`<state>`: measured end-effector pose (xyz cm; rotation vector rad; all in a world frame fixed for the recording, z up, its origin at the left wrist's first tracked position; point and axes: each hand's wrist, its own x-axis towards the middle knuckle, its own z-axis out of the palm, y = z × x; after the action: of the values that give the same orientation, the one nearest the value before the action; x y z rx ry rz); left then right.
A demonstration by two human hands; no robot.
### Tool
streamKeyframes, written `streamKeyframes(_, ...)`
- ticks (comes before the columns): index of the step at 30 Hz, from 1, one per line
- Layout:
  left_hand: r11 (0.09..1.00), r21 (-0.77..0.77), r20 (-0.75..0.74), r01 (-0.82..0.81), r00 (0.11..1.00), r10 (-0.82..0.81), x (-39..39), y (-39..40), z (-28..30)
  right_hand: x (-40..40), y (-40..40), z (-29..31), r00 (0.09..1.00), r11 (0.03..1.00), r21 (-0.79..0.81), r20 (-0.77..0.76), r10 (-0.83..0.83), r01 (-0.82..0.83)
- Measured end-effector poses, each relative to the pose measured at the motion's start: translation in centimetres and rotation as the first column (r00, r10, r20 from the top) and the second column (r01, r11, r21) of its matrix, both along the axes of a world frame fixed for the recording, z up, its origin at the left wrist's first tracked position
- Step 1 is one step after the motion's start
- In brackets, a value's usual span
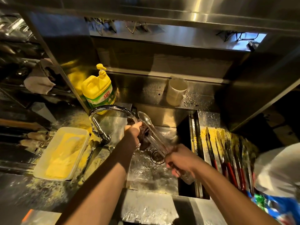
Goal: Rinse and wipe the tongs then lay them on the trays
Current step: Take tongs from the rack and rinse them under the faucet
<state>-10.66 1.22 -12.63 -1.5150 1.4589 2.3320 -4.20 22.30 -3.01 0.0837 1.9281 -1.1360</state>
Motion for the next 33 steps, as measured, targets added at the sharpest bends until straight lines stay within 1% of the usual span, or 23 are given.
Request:
streamKeyframes(2,0.998,-0.037,0.043,-0.059,0.997,0.06,0.4,-0.4,-0.5,0.0,1.9,0.4,1.0,0.999,0.04,0.021,0.003,-0.003)
streamKeyframes(4,0.993,-0.086,0.075,-0.081,0.993,0.087,1.1,-1.0,-1.5,0.0,3.6,0.7,0.998,0.997,0.056,0.034,-0.058,0.056)
streamKeyframes(6,0.995,-0.101,0.069,-0.01,0.997,0.017,2.5,-0.9,-2.6,0.0,4.5,0.9,0.993,0.993,0.049,0.053,-0.109,0.106)
streamKeyframes(7,0.994,-0.096,0.069,0.052,0.997,-0.046,3.4,-0.5,-2.9,0.0,4.4,0.9,0.988,0.99,0.029,0.067,-0.14,0.138)
streamKeyframes(9,0.989,-0.091,0.087,0.117,0.99,-0.109,4.5,0.5,-3.3,0.3,3.8,0.8,0.976,0.98,-0.012,0.088,-0.199,0.201)
streamKeyframes(10,0.986,-0.068,0.099,0.153,0.984,-0.146,4.9,0.9,-3.3,0.5,3.4,0.8,0.971,0.974,-0.022,0.091,-0.222,0.225)
streamKeyframes(12,0.97,0.004,0.071,0.244,0.967,-0.243,5.6,1.7,-2.9,1.2,2.5,0.8,0.962,0.964,-0.033,0.076,-0.261,0.264)
streamKeyframes(13,0.96,0.005,0.057,0.28,0.958,-0.28,5.7,1.8,-2.6,1.5,2.1,0.7,0.963,0.964,-0.029,0.058,-0.261,0.263)
streamKeyframes(15,0.925,-0.067,0.037,0.374,0.927,-0.372,5.8,2.2,-2.4,2.2,1.5,0.7,0.962,0.962,0.007,-0.005,-0.273,0.273)
streamKeyframes(16,0.898,-0.115,0.024,0.424,0.905,-0.424,5.9,2.4,-2.0,2.6,1.5,0.8,0.961,0.961,0.035,-0.062,-0.271,0.273)
streamKeyframes(18,0.845,-0.196,-0.008,0.498,0.86,-0.51,5.8,3.0,-0.8,3.3,1.7,0.8,0.951,0.97,0.113,-0.251,-0.181,0.214)
streamKeyframes(20,0.79,-0.28,-0.039,0.546,0.815,-0.578,5.7,3.9,0.9,4.0,2.4,0.8,0.884,0.941,0.296,-0.468,-0.006,0.163)
streamKeyframes(21,0.763,-0.317,-0.057,0.563,0.792,-0.608,5.7,4.4,1.7,4.4,2.9,0.8,0.836,0.902,0.395,-0.543,0.074,0.177)
streamKeyframes(22,0.737,-0.348,-0.082,0.579,0.765,-0.639,5.9,5.4,2.6,5.2,3.8,1.0,0.798,0.867,0.448,-0.593,0.106,0.218)
streamKeyframes(24,0.714,-0.386,-0.128,0.585,0.732,-0.669,6.2,7.3,4.2,6.4,5.6,1.0,0.735,0.841,0.461,-0.667,0.118,0.283)
streamKeyframes(26,0.707,-0.406,-0.169,0.58,0.712,-0.681,6.5,9.2,5.5,7.3,7.4,1.2,0.7,0.83,0.449,-0.706,0.104,0.33)
streamKeyframes(30,0.657,-0.395,-0.219,0.642,0.629,-0.746,8.3,16.4,8.2,11.1,13.5,2.7,0.639,0.784,0.361,-0.767,-0.058,0.504)
streamKeyframes(33,0.578,-0.421,-0.237,0.699,0.53,-0.814,10.1,22.5,9.3,15.0,18.4,3.9,0.577,0.756,0.29,-0.805,-0.139,0.587)
